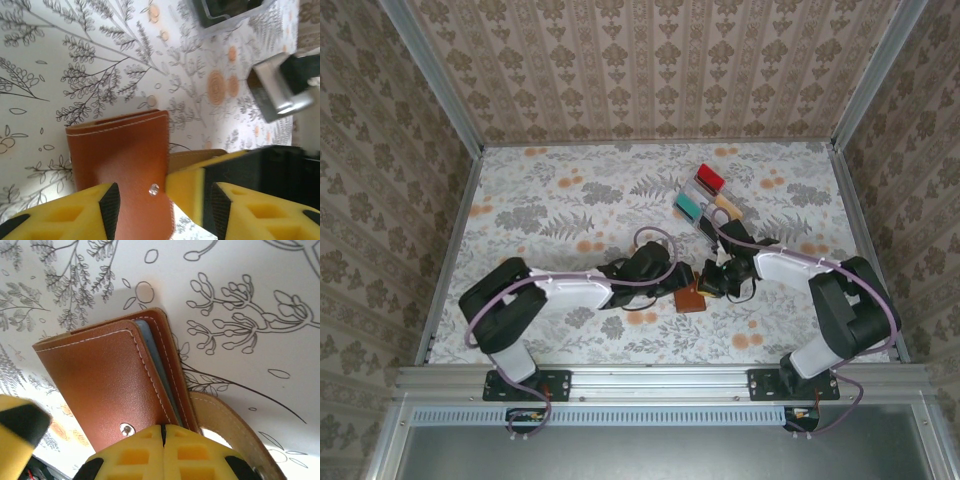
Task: Put the credit cards into the card holder
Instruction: Close the button on the card holder.
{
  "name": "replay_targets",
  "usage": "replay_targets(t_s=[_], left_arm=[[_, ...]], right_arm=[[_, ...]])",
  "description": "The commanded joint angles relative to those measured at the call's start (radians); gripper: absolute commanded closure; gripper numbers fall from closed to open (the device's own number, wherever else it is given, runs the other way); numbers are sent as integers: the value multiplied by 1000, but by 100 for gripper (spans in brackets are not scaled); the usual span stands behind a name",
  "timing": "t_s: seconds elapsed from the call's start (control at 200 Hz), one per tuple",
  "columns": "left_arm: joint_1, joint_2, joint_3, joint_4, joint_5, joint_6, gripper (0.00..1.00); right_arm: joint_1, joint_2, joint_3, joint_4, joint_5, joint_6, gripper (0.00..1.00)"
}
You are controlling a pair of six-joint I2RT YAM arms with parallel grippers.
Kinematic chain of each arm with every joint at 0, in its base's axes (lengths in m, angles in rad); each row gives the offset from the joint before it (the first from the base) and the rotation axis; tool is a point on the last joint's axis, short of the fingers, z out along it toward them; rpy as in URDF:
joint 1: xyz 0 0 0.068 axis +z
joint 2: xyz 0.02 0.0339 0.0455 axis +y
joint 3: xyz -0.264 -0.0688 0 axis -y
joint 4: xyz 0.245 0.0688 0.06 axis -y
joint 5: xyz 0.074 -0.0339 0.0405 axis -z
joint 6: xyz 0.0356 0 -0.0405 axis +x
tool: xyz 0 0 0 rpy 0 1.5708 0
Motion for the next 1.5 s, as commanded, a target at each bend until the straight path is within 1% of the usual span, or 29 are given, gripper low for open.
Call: replay_targets(t_s=[0.0, 0.115, 0.205, 0.345, 0.51, 0.59, 0.75, 0.89, 0.975, 1.05, 1.16, 1.235, 1.375, 1.495], left_arm=[[4, -61, -10, -145, -53, 54, 45], [15, -67, -59, -124, -33, 33, 45], [19, -45, -59, -113, -2, 35, 46], [13, 14, -22, -107, 30, 38, 51], [4, 59, -1, -110, 32, 27, 57], [3, 69, -5, -110, 29, 18, 62], [-1, 84, -17, -83, 44, 16, 64], [0, 100, -10, -84, 53, 19, 67], [0, 100, -12, -84, 50, 18, 67], [0, 97, -14, -85, 46, 19, 67], [0, 93, -11, -85, 42, 21, 67], [-1, 93, -10, -84, 42, 21, 67], [-1, 95, -5, -86, 42, 23, 67], [0, 95, 1, -88, 47, 24, 67]], right_arm=[[28, 34, -77, -12, 66, 40, 99], [63, 16, -90, 15, 58, 94, 99], [76, 3, -91, 23, 74, 119, 98], [76, -8, -65, -18, 121, 104, 98], [76, -13, -43, -27, 110, 91, 96], [76, -15, -39, -29, 112, 88, 96], [76, -17, -35, -28, 107, 83, 95], [75, -65, 7, -65, 96, 63, 89], [69, -140, 65, -152, 164, 17, 84], [46, -207, 113, -266, 237, -27, 80], [-4, -243, 144, -335, 274, -81, 74], [-23, -232, 150, -348, 254, -110, 70], [-24, -179, 155, -368, 205, -142, 69], [-21, -162, 142, -345, 139, -169, 69]])
